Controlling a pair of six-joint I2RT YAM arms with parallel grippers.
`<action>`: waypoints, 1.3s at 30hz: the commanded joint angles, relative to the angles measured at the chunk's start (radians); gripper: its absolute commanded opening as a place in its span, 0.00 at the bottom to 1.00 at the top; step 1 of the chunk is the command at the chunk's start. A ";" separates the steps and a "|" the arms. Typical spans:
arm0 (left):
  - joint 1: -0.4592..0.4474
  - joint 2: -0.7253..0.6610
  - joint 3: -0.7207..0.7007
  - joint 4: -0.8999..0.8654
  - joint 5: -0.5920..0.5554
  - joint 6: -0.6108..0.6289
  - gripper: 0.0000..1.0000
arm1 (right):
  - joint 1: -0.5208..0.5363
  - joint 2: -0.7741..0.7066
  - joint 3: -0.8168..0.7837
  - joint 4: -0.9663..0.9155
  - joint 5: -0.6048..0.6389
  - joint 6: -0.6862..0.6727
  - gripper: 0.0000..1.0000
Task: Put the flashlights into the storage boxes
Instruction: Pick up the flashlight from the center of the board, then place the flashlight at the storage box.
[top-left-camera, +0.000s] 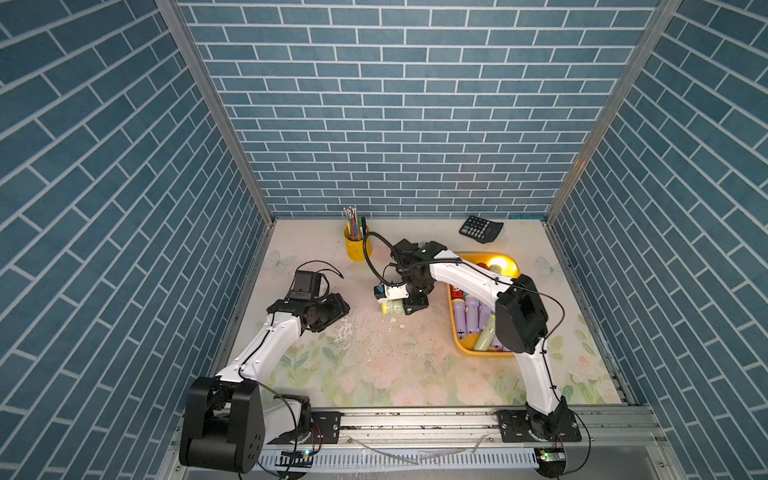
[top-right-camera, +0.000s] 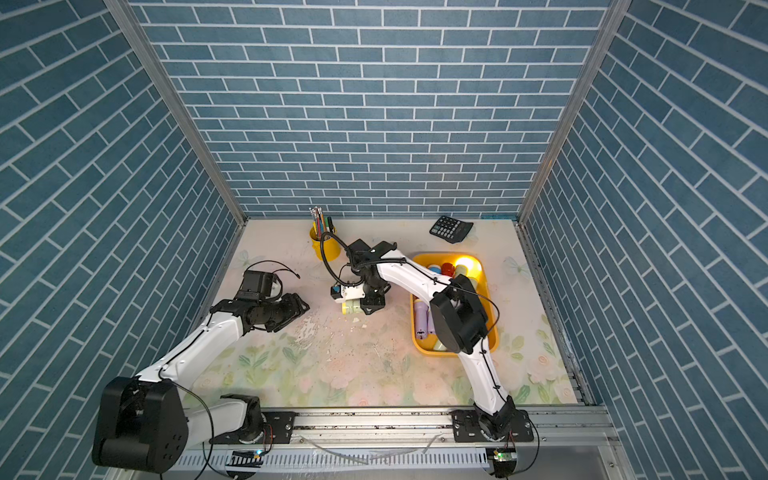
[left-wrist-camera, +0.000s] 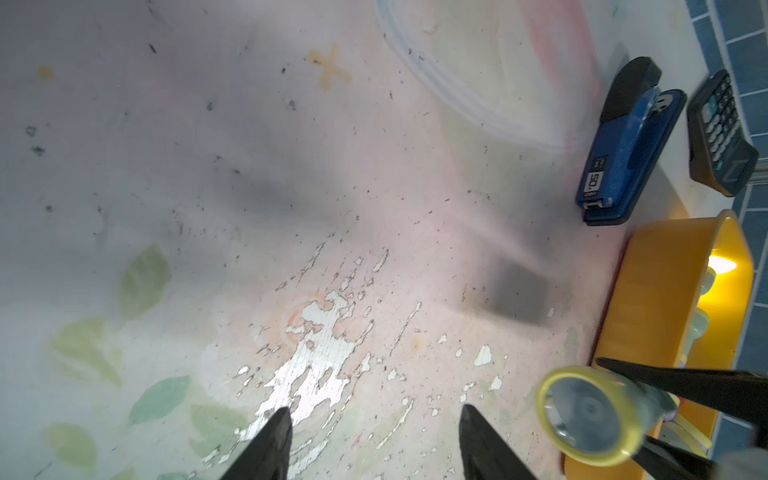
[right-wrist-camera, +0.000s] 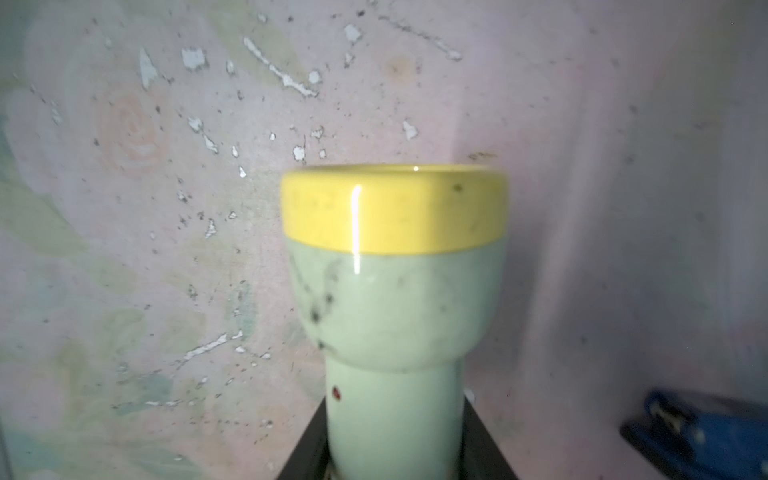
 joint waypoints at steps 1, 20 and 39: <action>-0.018 0.000 0.025 0.054 0.012 0.006 0.65 | -0.069 -0.152 -0.081 0.078 -0.069 0.370 0.24; -0.381 0.351 0.280 0.189 -0.046 -0.057 0.65 | -0.292 -0.799 -0.873 0.396 0.024 1.456 0.21; -0.409 0.310 0.307 0.148 -0.124 -0.043 0.67 | -0.776 -0.809 -0.753 0.190 -0.098 1.192 0.78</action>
